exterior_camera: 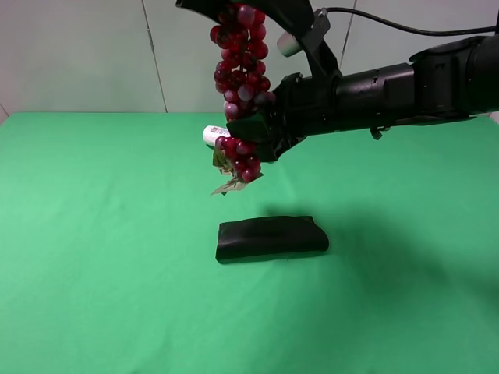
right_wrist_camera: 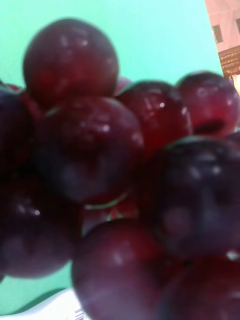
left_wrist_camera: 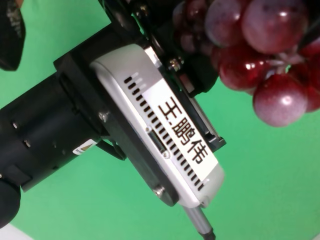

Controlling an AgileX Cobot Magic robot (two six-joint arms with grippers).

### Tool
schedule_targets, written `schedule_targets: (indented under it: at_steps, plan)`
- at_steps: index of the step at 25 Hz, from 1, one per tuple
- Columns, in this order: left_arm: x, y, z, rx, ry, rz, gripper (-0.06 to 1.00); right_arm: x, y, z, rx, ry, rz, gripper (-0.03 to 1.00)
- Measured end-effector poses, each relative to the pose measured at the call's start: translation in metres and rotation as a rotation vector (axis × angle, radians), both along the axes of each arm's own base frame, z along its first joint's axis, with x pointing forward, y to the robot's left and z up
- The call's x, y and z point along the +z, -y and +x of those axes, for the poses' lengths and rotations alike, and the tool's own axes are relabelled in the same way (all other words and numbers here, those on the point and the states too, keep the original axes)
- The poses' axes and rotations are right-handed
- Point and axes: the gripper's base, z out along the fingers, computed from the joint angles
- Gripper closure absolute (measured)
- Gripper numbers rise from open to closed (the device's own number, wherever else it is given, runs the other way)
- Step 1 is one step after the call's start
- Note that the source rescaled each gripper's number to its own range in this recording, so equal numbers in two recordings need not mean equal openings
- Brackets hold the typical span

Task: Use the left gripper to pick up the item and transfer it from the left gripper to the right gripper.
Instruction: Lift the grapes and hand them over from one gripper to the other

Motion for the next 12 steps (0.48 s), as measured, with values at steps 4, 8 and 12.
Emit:
schedule_targets:
  at_steps: [4,8,12]
  plan:
    - [0.005,-0.003,-0.003,0.001,0.016,-0.003,-0.05,0.0,0.0,0.0,-0.001,-0.002,0.001,0.83]
    - [0.025,-0.016,-0.013,0.016,0.096,0.021,-0.06,-0.001,0.0,0.0,0.003,-0.001,-0.004,0.83]
    - [0.04,-0.033,-0.024,0.068,0.149,0.084,-0.06,-0.001,0.0,0.0,0.002,-0.004,-0.003,0.85]
